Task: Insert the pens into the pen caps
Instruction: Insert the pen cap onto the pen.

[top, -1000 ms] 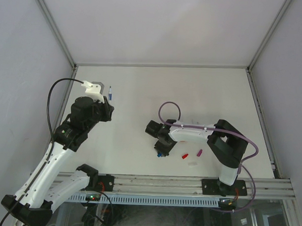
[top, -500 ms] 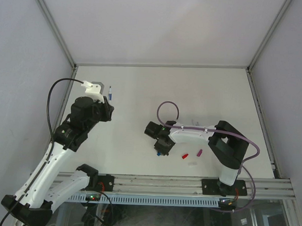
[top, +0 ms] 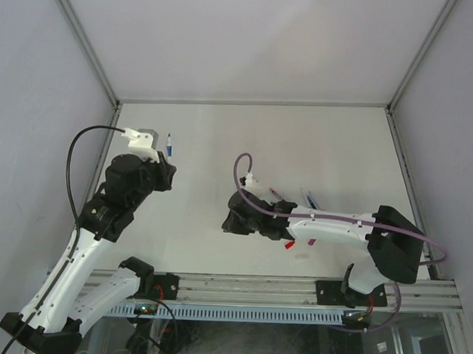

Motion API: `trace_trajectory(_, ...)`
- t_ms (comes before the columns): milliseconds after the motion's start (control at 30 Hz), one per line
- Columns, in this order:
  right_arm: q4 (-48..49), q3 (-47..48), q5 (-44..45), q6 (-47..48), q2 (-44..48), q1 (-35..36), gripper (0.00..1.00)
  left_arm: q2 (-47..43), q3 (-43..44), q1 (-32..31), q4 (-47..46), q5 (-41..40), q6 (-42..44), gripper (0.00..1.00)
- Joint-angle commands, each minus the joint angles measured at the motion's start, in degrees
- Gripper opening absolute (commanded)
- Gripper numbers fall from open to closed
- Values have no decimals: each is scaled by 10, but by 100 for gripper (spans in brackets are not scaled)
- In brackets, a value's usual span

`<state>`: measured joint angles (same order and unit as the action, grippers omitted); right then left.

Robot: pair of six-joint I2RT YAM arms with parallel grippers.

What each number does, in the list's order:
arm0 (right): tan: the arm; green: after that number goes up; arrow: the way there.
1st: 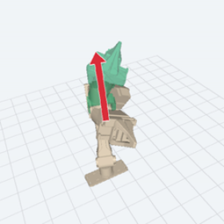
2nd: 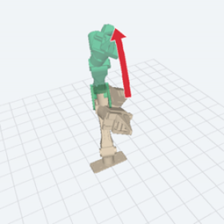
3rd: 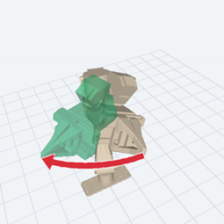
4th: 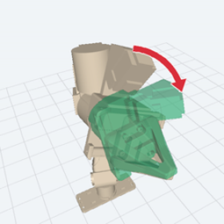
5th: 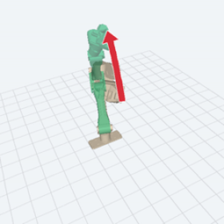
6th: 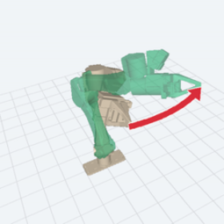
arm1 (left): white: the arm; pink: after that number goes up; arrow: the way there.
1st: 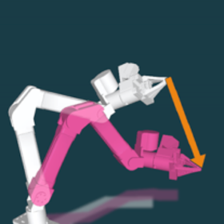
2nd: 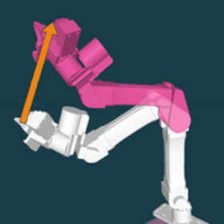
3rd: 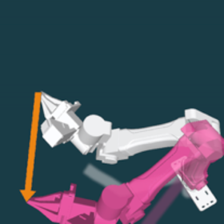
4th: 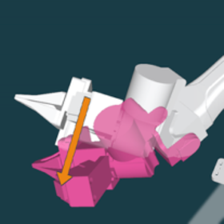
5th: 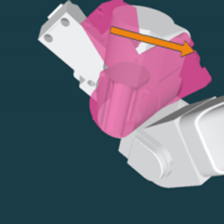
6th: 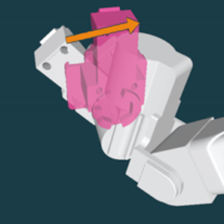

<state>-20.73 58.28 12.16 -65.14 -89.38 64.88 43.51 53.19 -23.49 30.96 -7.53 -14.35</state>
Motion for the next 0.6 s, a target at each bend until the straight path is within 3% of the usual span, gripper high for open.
trace_trajectory(0, 198, -59, -84, 135, 53, -10, 0, -9, -12, 5, -24, 2, 10, 0)
trace_trajectory(333, 160, -94, -26, 295, 167, -11, 0, 1, -10, 17, -30, 29, 9, 0)
trace_trajectory(567, 247, -197, 15, 311, 287, -28, 0, -3, -8, 31, -23, 24, 1, 0)
